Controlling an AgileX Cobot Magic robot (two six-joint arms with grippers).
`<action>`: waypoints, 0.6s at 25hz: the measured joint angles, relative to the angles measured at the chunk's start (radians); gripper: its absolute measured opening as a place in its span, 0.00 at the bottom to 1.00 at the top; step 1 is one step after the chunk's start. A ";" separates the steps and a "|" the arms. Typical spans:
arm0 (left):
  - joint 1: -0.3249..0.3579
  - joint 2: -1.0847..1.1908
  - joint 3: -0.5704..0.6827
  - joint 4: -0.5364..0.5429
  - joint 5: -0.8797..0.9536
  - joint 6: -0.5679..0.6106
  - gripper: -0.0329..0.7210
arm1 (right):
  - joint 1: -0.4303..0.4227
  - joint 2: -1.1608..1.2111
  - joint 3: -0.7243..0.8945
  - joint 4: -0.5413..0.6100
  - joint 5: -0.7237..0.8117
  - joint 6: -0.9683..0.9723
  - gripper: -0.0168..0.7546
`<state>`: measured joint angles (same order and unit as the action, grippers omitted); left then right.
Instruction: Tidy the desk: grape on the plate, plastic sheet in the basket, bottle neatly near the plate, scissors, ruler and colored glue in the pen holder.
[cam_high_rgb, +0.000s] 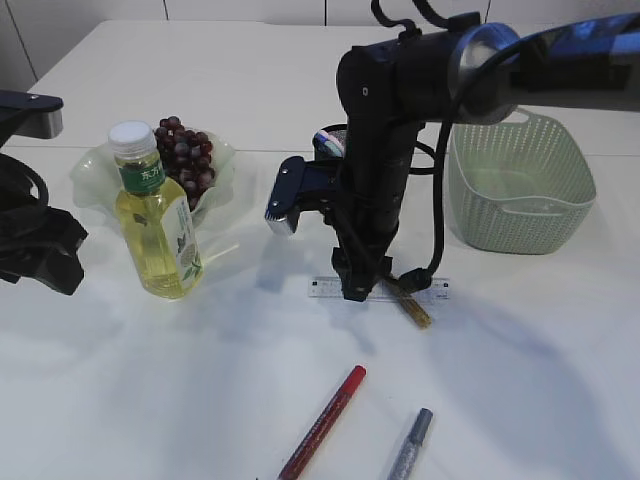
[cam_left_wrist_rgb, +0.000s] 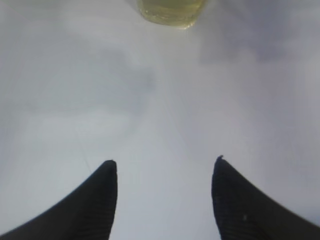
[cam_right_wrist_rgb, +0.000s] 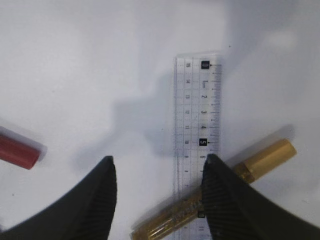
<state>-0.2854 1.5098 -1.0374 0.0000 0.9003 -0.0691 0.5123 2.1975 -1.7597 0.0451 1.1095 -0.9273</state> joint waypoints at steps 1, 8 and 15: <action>0.000 0.000 0.000 0.000 -0.002 0.000 0.62 | 0.000 0.009 -0.002 -0.007 -0.005 0.000 0.59; 0.000 0.000 0.000 0.000 -0.037 0.000 0.62 | -0.007 0.032 -0.002 -0.045 -0.042 0.010 0.60; 0.000 0.000 0.000 0.000 -0.055 0.000 0.62 | -0.026 0.059 -0.004 -0.051 -0.059 0.022 0.60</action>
<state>-0.2854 1.5098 -1.0374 0.0000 0.8455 -0.0691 0.4866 2.2568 -1.7635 -0.0055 1.0510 -0.9056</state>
